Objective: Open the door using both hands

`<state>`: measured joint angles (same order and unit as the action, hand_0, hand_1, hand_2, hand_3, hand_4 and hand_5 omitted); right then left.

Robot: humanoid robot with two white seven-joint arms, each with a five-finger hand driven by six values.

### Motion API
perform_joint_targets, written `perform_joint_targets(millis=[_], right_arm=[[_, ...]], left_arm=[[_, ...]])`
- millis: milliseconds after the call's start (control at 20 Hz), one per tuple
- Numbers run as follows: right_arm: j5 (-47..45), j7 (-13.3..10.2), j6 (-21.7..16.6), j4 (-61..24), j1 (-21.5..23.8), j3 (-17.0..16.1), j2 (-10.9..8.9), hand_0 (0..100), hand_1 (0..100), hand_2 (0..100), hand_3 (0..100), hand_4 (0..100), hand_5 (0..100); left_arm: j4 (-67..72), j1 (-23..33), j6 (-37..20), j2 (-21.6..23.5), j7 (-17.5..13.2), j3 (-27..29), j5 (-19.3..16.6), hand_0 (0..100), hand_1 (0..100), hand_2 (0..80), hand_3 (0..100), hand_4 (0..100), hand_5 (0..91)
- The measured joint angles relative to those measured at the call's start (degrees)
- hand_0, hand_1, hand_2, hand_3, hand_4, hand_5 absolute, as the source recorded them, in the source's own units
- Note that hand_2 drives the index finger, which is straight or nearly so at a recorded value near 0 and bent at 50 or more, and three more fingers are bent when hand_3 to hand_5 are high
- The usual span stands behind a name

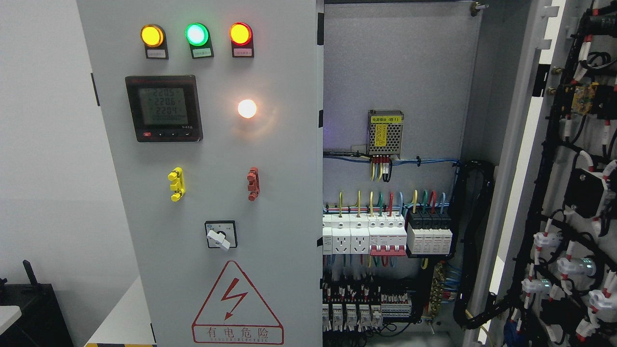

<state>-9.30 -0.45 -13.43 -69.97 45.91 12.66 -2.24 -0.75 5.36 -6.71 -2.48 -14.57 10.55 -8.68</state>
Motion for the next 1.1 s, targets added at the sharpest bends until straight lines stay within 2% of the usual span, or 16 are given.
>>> perform_joint_targets(millis=[451,1102], right_arm=[[0.01,0.0,-2.26,-10.79,1.35,0.97,-3.09,0,0,0,0,0,0],[-0.01,0.0,-2.98,-18.92,-4.0,4.46,-7.31,0,0,0,0,0,0]], left_arm=[[-0.79,0.0,-0.12,-0.05,-0.01,-0.38,1.19,0,0,0.0,0,4,0.0],[-1.24,0.0,-0.12,-0.07,-0.01,-0.57,1.44,0,0,0.0,0,4,0.0]])
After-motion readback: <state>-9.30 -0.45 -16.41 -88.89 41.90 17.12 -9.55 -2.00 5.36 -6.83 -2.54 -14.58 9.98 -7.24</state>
